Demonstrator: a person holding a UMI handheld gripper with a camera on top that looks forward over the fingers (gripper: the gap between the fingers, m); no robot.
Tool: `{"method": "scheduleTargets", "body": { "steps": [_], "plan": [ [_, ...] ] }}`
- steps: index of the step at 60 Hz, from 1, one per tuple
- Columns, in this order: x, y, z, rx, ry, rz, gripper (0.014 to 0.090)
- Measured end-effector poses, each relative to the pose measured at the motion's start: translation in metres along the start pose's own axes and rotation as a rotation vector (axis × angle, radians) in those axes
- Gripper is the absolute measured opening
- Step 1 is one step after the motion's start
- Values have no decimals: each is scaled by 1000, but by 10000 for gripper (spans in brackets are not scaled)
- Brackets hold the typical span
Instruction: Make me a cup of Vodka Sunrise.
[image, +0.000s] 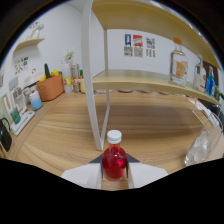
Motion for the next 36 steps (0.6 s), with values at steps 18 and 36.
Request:
{"method": "scheduleTargets", "body": {
  "steps": [18, 36],
  "plan": [
    [-4, 12, -5, -46, 12, -11, 365],
    [-5, -3, -48, -39, -75, -15, 851]
  ]
}}
